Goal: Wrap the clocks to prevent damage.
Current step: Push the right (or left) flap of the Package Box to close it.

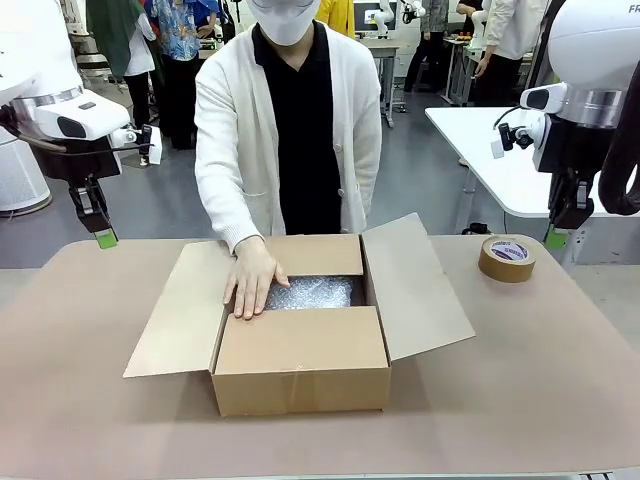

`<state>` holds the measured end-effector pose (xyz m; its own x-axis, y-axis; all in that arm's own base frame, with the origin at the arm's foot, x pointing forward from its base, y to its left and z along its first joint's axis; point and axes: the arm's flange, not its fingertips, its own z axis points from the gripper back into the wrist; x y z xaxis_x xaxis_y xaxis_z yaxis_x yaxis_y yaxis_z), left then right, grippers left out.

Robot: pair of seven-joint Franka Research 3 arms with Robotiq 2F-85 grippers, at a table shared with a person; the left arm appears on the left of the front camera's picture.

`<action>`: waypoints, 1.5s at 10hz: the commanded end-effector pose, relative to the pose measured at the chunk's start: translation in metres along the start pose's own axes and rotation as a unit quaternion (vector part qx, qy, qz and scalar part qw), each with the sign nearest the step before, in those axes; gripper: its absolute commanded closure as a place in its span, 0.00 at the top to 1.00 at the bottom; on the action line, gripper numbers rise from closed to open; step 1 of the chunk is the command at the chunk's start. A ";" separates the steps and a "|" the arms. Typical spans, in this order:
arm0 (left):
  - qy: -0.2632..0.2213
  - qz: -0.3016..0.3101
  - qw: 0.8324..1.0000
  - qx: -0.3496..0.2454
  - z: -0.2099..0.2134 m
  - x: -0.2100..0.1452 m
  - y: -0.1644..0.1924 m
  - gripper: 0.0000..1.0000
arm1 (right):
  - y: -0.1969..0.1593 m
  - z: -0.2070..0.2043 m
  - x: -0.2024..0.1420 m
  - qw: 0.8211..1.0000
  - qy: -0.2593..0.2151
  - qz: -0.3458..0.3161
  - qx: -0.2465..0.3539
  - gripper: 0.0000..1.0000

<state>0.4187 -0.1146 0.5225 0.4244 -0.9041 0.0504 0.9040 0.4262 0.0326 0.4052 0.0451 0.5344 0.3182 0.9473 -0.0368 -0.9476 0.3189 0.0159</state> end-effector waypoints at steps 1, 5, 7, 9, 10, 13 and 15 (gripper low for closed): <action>-0.049 -0.053 0.993 -0.092 -0.034 -0.022 0.029 0.00 | -0.001 -0.001 0.001 1.000 -0.002 -0.001 -0.005 0.01; -0.108 -0.062 0.983 -0.133 -0.076 -0.054 0.052 0.00 | -0.001 -0.001 0.001 1.000 -0.002 -0.001 -0.005 0.01; -0.088 -0.063 0.988 -0.106 -0.054 -0.054 0.049 0.00 | -0.001 -0.001 0.001 1.000 -0.002 -0.001 -0.005 0.01; -0.101 -0.060 0.984 -0.134 -0.084 -0.058 0.059 0.00 | -0.001 -0.001 0.001 1.000 -0.002 -0.001 -0.005 0.01; -0.101 -0.060 0.984 -0.134 -0.084 -0.058 0.059 0.00 | 0.000 0.001 0.000 1.000 0.000 0.000 -0.001 0.01; -0.101 -0.060 0.984 -0.134 -0.084 -0.058 0.059 0.00 | 0.012 -0.042 -0.019 0.952 -0.191 0.234 -0.048 0.01; -0.101 -0.060 0.984 -0.134 -0.084 -0.058 0.059 0.00 | -0.015 -0.092 -0.026 0.948 -0.259 0.180 -0.032 0.01</action>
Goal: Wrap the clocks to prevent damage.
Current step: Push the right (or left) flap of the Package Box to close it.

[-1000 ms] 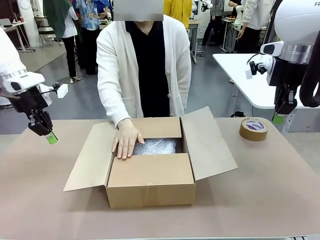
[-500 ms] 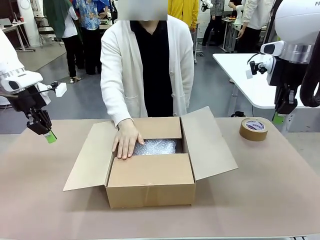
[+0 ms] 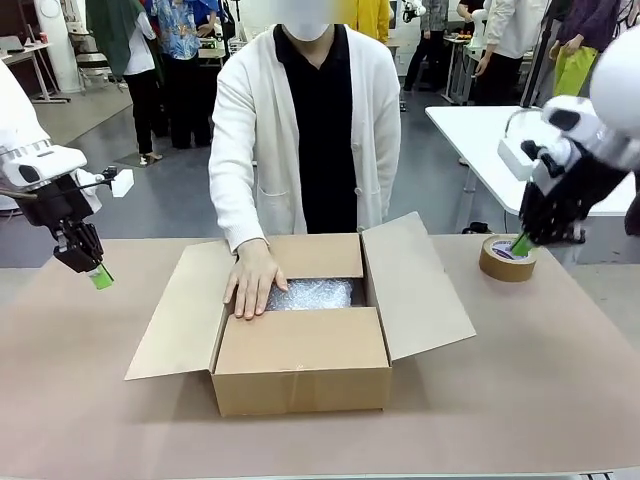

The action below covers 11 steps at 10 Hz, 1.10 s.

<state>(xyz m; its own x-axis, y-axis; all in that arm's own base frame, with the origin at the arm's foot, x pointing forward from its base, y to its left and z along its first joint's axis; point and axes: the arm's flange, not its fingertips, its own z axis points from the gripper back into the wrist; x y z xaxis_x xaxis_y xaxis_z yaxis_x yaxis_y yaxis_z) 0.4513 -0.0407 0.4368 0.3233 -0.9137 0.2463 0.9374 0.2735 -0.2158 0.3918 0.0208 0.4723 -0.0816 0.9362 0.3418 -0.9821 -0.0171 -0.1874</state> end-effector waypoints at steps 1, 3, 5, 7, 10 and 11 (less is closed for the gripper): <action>-0.007 -0.003 1.000 0.001 0.001 -0.001 0.000 0.00 | -0.009 -0.040 -0.030 0.994 -0.104 -0.033 0.029 0.01; -0.007 -0.003 1.000 0.001 0.001 -0.001 0.000 0.00 | -0.009 -0.062 -0.050 0.985 -0.122 -0.117 0.045 0.01; -0.007 -0.003 1.000 0.001 0.001 -0.001 0.000 0.00 | -0.017 -0.080 -0.049 0.970 -0.173 -0.168 0.044 0.01; -0.007 -0.003 1.000 0.001 0.001 -0.001 0.000 0.00 | -0.019 -0.096 -0.042 0.956 -0.217 -0.182 0.082 0.01; -0.007 -0.003 1.000 0.001 0.001 -0.001 0.000 0.00 | -0.028 -0.109 -0.029 0.938 -0.292 -0.156 0.100 0.01; -0.007 -0.003 1.000 0.001 0.001 -0.001 0.000 0.00 | -0.027 -0.108 -0.025 0.932 -0.313 -0.151 0.103 0.01</action>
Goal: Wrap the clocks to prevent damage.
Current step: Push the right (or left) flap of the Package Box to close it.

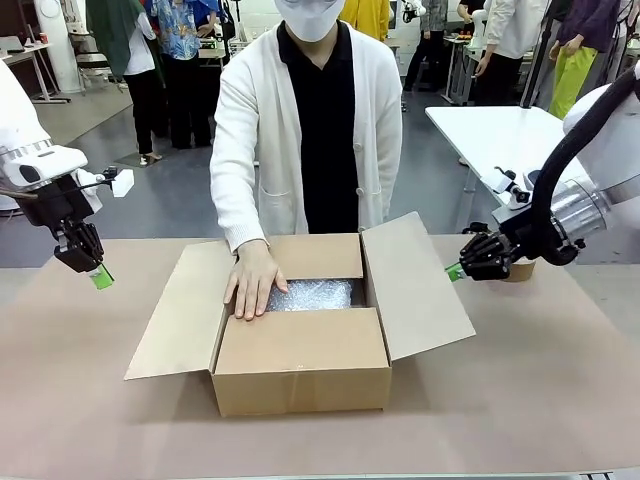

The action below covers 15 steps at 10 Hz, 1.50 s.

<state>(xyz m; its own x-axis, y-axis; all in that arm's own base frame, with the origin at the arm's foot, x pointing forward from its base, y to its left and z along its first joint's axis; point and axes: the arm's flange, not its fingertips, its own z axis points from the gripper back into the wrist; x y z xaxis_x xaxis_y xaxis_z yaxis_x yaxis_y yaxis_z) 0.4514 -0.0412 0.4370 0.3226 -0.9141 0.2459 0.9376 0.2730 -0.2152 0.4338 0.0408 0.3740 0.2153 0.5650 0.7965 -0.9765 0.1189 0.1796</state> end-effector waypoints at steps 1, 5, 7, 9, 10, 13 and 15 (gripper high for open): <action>-0.007 -0.003 1.000 0.001 0.001 -0.001 0.000 0.00 | -0.008 -0.002 0.004 0.998 -0.052 0.023 0.009 0.01; -0.007 -0.003 1.000 0.001 0.001 -0.001 0.000 0.00 | -0.003 -0.031 0.031 0.998 -0.028 0.056 0.011 0.01; -0.007 -0.003 1.000 0.001 0.001 -0.001 0.000 0.00 | -0.005 -0.059 0.061 0.997 -0.003 0.076 0.019 0.01; -0.007 -0.003 1.000 0.001 0.001 -0.001 0.000 0.00 | -0.002 -0.084 0.074 0.995 0.023 0.090 0.028 0.01; -0.007 -0.003 1.000 0.001 0.001 -0.001 0.000 0.00 | -0.005 -0.092 0.082 0.995 0.026 0.093 0.028 0.01; -0.007 -0.003 1.000 0.001 0.001 -0.001 0.000 0.00 | -0.006 -0.115 0.074 0.994 0.052 0.084 0.042 0.01; -0.007 -0.003 1.000 0.001 0.001 -0.001 0.000 0.00 | -0.010 -0.125 0.071 0.994 0.063 0.081 0.044 0.01</action>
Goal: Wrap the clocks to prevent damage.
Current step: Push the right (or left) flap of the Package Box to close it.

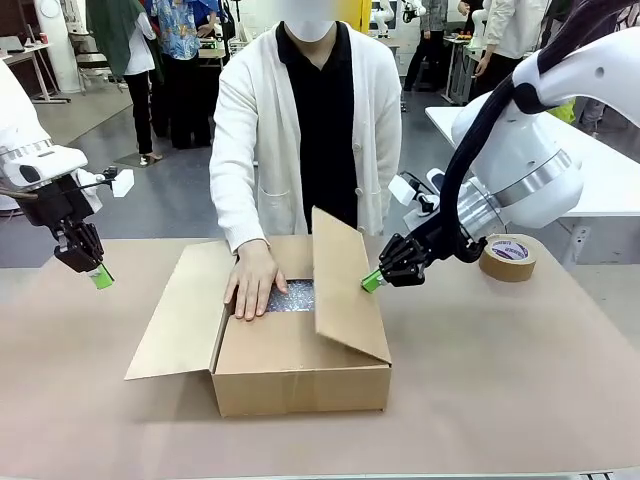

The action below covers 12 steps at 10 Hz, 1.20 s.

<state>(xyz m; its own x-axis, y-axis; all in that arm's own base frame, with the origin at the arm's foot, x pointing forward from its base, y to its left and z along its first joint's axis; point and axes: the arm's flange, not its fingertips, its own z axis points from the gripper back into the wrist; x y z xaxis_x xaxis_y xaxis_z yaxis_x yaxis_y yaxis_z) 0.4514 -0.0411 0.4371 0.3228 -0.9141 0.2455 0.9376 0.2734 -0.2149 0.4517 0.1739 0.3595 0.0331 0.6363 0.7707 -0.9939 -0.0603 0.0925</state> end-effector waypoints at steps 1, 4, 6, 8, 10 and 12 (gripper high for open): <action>-0.008 -0.003 1.000 0.001 0.001 -0.001 0.000 0.00 | -0.008 -0.013 -0.001 1.000 0.020 -0.011 0.011 0.01; -0.008 -0.003 1.000 0.001 0.001 -0.001 0.000 0.00 | -0.009 -0.024 -0.008 0.999 0.032 -0.015 0.020 0.01; -0.008 -0.003 1.000 0.001 0.001 -0.001 0.000 0.00 | -0.009 -0.035 -0.021 0.998 0.048 -0.025 0.032 0.01; -0.008 -0.003 1.000 0.001 0.001 -0.001 0.000 0.00 | -0.010 -0.038 -0.023 0.998 0.053 -0.025 0.034 0.01; -0.008 -0.003 1.000 0.001 0.001 -0.001 0.000 0.00 | -0.007 -0.028 -0.021 0.997 0.064 0.003 0.053 0.01; -0.008 -0.003 1.000 0.001 0.001 -0.001 0.000 0.00 | -0.008 -0.010 -0.001 1.000 0.013 -0.012 0.020 0.01</action>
<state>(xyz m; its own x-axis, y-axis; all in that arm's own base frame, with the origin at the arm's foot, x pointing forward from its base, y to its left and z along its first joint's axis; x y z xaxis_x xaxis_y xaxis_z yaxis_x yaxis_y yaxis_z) 0.4515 -0.0408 0.4370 0.3234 -0.9139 0.2455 0.9374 0.2740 -0.2149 0.4605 0.1802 0.3585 0.0325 0.6626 0.7483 -0.9881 -0.0914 0.1238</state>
